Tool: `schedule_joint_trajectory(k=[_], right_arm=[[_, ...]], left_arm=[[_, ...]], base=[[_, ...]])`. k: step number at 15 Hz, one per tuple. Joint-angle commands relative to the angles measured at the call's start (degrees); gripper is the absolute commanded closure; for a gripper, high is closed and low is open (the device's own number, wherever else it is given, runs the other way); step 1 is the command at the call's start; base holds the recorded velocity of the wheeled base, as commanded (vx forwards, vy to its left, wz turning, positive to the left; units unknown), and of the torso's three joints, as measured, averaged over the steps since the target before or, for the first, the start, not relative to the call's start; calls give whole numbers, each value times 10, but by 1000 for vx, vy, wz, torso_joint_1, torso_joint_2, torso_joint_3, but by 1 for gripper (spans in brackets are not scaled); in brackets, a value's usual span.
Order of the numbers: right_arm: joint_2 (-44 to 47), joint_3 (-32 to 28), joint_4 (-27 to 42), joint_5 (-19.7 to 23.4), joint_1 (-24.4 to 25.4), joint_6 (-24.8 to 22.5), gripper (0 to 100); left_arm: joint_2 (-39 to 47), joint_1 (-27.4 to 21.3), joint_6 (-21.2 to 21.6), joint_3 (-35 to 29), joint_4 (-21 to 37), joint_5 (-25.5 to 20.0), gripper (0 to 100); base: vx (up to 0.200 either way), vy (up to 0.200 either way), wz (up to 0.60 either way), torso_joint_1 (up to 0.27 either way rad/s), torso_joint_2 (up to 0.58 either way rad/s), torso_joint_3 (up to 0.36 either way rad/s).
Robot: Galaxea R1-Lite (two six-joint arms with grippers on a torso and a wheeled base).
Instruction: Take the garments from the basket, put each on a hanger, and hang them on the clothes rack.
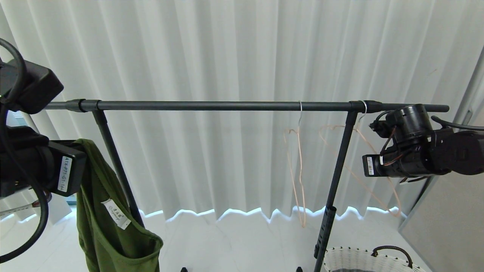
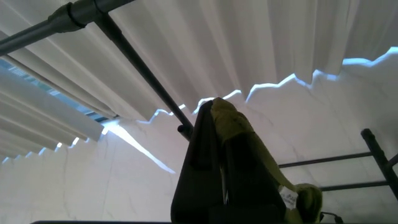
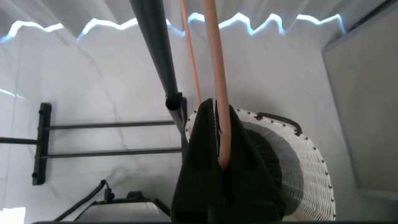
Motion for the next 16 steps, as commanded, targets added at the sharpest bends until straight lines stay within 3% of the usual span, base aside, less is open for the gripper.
schedule_joint_trajectory(k=[1, 9, 12, 16], right_arm=[[-10, -9, 0, 0, 0, 5, 100], [-66, -10, 5, -5, 3, 8, 100], [-86, -1, 15, -34, 10, 8, 100], [-144, 23, 48, -40, 16, 6, 100]], left_arm=[[-2, 1, 0, 6, -1, 1, 100], [-11, 1, 0, 15, -3, 1, 100], [-10, 1, -1, 14, -3, 1, 100], [-7, 3, 0, 18, -3, 0, 100]], base=[[0, 0, 0, 0, 0, 0], [0, 0, 0, 0, 0, 0], [0, 0, 0, 0, 0, 0], [0, 0, 0, 0, 0, 0]])
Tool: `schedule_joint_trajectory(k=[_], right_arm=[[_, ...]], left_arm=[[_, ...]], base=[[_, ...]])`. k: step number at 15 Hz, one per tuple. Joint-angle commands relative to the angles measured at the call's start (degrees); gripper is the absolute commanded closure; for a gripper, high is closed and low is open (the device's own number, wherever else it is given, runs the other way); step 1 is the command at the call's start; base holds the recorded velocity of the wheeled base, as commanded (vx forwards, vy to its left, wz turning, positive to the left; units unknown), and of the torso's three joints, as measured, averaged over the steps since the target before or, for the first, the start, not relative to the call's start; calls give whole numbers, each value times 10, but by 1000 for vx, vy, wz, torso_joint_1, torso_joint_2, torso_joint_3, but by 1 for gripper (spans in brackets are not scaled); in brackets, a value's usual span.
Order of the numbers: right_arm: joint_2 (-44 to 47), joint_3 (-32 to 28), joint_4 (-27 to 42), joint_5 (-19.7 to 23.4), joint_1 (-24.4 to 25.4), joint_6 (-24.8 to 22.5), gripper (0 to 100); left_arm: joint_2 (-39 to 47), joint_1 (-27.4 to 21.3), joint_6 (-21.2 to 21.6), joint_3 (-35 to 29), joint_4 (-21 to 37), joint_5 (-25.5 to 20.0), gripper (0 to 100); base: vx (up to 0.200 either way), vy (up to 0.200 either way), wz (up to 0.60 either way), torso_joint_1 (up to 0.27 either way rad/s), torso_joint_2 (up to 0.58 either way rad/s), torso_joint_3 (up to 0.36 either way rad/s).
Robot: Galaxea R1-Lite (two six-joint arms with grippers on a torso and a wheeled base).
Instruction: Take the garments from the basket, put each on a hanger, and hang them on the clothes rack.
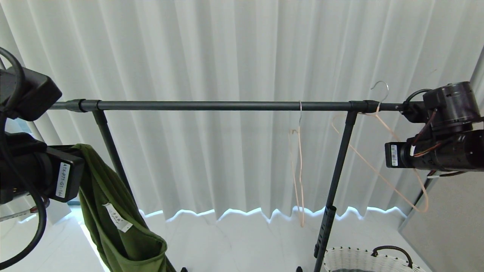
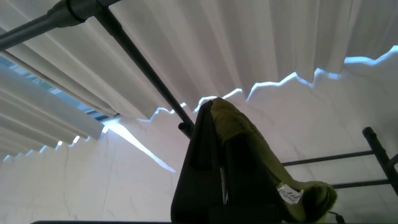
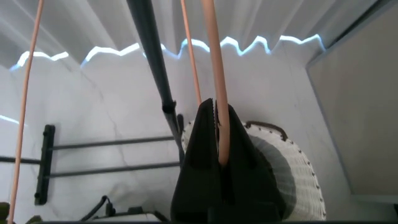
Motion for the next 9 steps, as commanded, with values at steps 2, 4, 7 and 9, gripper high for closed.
schedule_joint_trajectory(k=[2, 4, 7, 9], right_arm=[[-64, 49, 9, -1, 7, -1, 100], [-90, 80, 9, -3, 19, -1, 100], [-120, 124, 8, -29, 43, 0, 100], [-131, 137, 8, -29, 54, 2, 100]], left_arm=[[1, 0, 2, 9, 0, 0, 100], [-2, 0, 1, 15, 0, 0, 100], [-5, 0, 1, 16, 0, 0, 100], [-4, 0, 1, 16, 0, 0, 100]], base=[[0, 0, 0, 0, 0, 0], [-200, 0, 0, 7, -2, 5], [-200, 0, 0, 14, 4, 2], [-200, 0, 0, -5, 5, 0]])
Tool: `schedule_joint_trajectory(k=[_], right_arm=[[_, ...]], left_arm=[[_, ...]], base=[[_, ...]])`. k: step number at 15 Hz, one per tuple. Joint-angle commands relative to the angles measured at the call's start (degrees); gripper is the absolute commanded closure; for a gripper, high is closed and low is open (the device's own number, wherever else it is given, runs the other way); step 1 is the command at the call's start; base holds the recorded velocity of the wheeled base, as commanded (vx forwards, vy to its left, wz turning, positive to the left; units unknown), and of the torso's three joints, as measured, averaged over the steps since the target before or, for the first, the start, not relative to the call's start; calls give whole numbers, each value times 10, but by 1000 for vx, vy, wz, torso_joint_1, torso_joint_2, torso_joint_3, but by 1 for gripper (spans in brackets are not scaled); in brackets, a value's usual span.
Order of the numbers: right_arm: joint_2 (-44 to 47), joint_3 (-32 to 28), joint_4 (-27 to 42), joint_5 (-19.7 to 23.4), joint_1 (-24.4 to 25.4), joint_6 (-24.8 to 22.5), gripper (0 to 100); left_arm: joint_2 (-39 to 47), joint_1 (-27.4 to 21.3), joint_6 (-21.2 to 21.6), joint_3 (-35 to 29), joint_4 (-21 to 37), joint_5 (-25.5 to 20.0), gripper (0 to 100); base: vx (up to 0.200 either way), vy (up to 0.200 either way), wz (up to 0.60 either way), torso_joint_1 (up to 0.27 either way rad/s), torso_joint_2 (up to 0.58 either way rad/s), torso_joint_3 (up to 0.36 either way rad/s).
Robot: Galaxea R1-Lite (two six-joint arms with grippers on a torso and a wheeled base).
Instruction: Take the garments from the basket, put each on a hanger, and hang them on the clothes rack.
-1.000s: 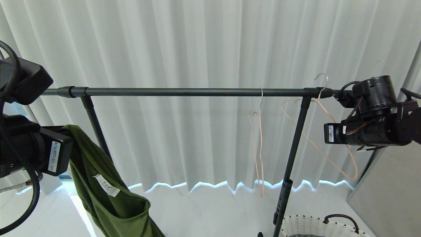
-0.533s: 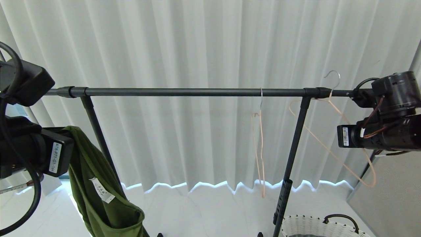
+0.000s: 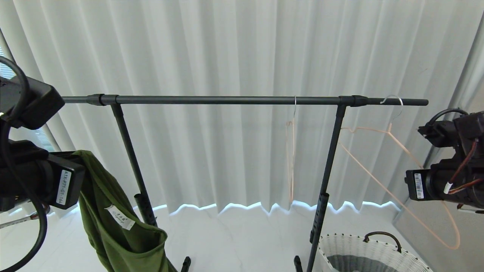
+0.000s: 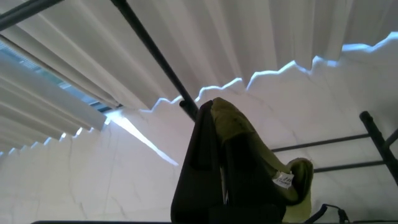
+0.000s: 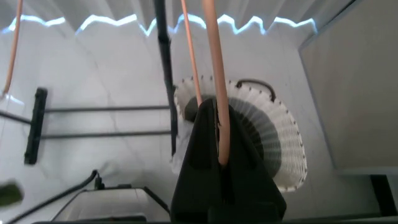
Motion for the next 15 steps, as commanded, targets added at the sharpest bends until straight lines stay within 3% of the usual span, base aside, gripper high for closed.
schedule_joint_trajectory(k=[1, 3, 11, 15], right_arm=[[-18, 12, 0, -1, 7, 0, 100], [-18, 13, -1, -1, 9, 0, 100], [-30, 12, -1, -1, 15, 0, 100], [-68, 13, 16, 0, 44, -1, 100]], left_arm=[[1, 0, -1, 1, 0, 0, 100], [1, 0, -1, 5, 0, 0, 100], [2, 0, -1, 5, -1, 0, 100], [13, 0, 2, 16, -39, 0, 100]], base=[[-200, 0, 0, 2, -2, -2], [-200, 0, 0, 5, 7, 5], [0, 0, 0, 0, 0, 0], [0, 0, 0, 0, 0, 0]])
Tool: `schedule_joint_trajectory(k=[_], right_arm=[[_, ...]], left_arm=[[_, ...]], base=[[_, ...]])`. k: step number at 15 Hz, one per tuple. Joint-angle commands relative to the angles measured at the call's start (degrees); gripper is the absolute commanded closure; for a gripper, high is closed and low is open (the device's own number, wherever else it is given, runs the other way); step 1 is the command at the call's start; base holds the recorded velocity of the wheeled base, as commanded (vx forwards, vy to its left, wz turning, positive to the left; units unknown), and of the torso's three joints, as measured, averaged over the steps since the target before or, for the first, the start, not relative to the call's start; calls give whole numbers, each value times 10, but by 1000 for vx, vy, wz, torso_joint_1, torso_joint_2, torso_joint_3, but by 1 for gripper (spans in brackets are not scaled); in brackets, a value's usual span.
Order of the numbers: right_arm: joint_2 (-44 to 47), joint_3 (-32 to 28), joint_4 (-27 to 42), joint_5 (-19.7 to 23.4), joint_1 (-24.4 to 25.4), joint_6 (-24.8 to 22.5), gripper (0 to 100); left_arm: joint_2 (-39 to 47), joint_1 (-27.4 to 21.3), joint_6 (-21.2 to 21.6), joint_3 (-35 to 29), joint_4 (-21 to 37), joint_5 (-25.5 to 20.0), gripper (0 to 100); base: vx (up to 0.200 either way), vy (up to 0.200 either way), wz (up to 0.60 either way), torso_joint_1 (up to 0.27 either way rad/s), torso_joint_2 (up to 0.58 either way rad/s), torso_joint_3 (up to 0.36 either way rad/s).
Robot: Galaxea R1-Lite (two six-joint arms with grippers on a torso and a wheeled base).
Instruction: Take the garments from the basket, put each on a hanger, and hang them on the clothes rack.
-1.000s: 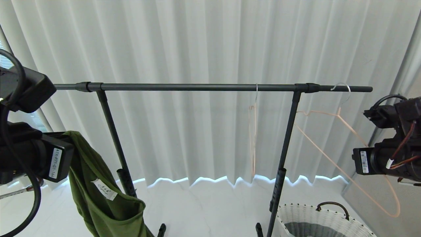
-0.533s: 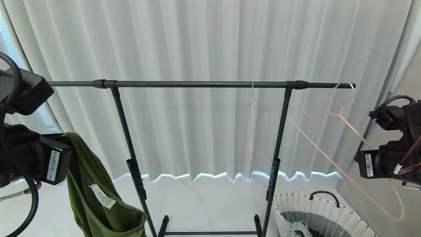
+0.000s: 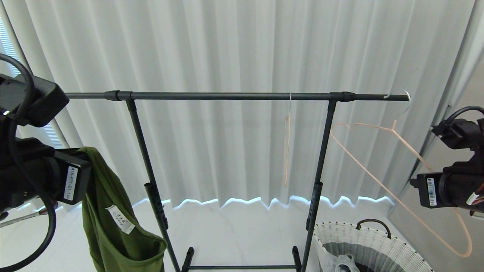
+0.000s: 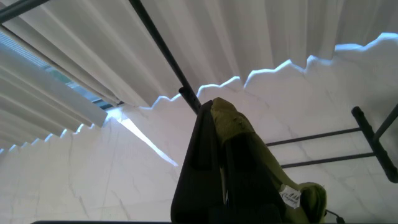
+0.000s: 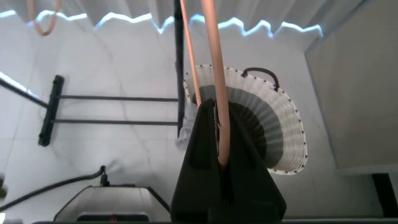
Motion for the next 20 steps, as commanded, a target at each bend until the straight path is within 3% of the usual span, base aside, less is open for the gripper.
schedule_joint_trajectory(k=[1, 12, 14, 20], right_arm=[[-19, 0, 2, 1, 19, 0, 100], [-30, -4, -6, 6, 50, -5, 100], [-32, -3, -7, 8, 68, -5, 100], [-51, -1, -7, 106, 180, -5, 100]], left_arm=[[10, 0, 1, 4, -2, 0, 100], [21, 0, 1, 3, -3, 0, 100], [21, 0, 1, 4, -3, 0, 100], [28, -2, 2, 15, -3, -1, 100]], base=[[0, 0, 0, 0, 0, 0], [0, 200, 0, 2, 3, 1], [0, 0, 0, 0, 0, 0], [0, 0, 0, 0, 0, 0]])
